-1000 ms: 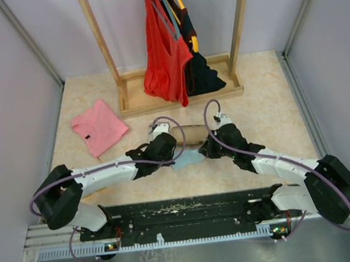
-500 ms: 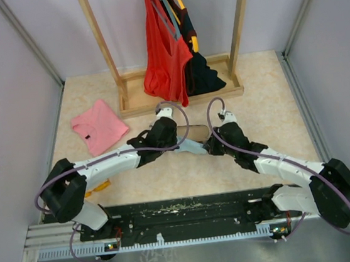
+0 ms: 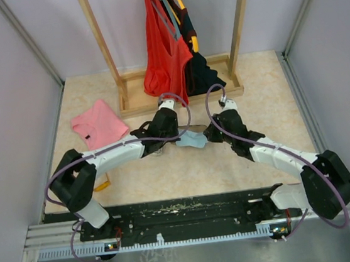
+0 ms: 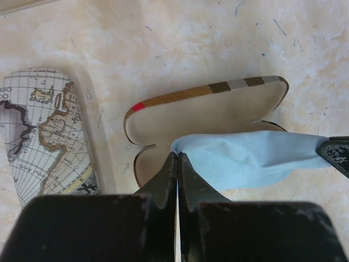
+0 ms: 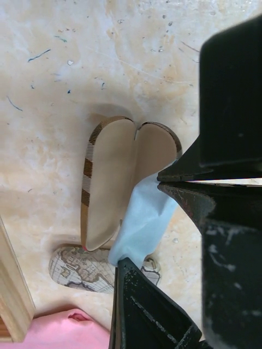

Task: Organize the sunglasses
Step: Place the glasses cleaning cloth in the sunglasses case.

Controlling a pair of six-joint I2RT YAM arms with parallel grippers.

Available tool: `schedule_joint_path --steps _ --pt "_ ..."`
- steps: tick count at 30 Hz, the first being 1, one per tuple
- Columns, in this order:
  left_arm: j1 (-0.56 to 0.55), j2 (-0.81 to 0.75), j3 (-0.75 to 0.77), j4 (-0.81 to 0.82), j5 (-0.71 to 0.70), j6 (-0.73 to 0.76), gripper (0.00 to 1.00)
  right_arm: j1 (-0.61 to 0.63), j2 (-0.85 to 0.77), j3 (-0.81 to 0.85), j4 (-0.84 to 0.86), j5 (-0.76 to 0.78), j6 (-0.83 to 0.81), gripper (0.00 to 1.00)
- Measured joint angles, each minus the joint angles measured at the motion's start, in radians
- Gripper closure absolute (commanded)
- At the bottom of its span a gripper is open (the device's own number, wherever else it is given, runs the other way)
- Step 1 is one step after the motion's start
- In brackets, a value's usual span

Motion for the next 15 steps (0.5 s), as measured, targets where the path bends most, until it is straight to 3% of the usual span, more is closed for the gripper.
schedule_joint_path --steps 15 --pt "0.053 0.046 0.001 0.032 0.069 0.008 1.00 -0.047 0.106 0.024 0.028 -0.008 -0.023 1.00"
